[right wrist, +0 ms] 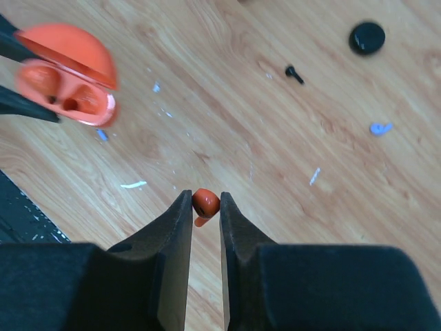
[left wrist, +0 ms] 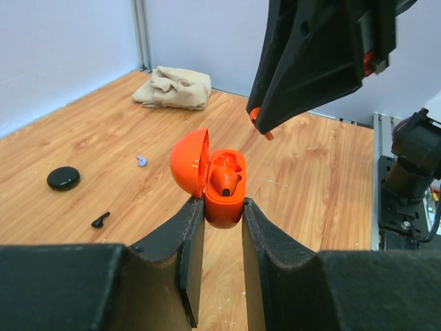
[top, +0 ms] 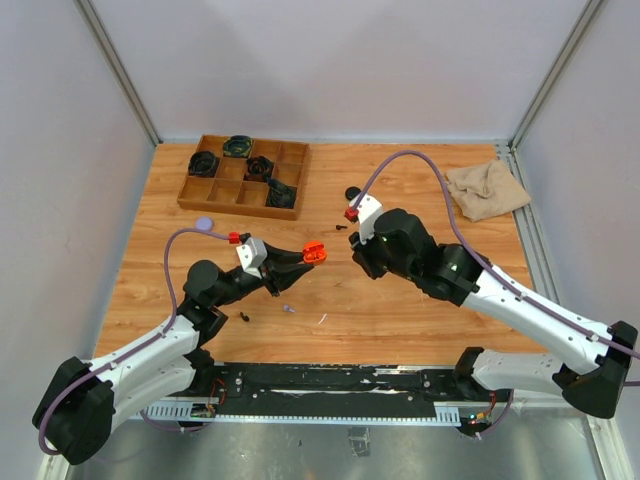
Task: Insert the wireless bluetooth earbuds into the charging case
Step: Place the earbud in the charging case.
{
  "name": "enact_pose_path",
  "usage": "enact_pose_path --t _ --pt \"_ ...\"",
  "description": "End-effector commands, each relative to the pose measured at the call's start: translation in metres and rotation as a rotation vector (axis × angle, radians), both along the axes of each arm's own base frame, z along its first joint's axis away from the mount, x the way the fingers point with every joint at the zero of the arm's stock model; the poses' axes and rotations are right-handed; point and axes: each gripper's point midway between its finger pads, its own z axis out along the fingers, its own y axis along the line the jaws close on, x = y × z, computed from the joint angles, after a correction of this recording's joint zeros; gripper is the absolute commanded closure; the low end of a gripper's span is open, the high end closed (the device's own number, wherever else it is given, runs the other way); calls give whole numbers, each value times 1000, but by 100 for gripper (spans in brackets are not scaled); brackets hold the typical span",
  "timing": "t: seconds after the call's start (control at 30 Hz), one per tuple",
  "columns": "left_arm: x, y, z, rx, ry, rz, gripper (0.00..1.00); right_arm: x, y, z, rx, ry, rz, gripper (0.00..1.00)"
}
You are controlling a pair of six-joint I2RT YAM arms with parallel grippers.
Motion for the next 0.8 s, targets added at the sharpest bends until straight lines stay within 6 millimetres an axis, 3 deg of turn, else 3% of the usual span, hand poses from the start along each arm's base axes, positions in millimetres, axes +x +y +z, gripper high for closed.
enact_pose_path --t 0.0,0.33,0.53,0.77 --pt "1 -1 25 -50 -55 -3 100 0 28 53 117 -177 102 87" --pt "-3 -3 30 -67 -46 -29 100 -16 68 94 254 -330 257 89" --pt "-4 -4 36 -85 -42 -36 100 -23 80 98 307 -368 320 89" --pt "-8 -5 44 -106 -44 -58 100 -24 88 91 316 -373 344 89"
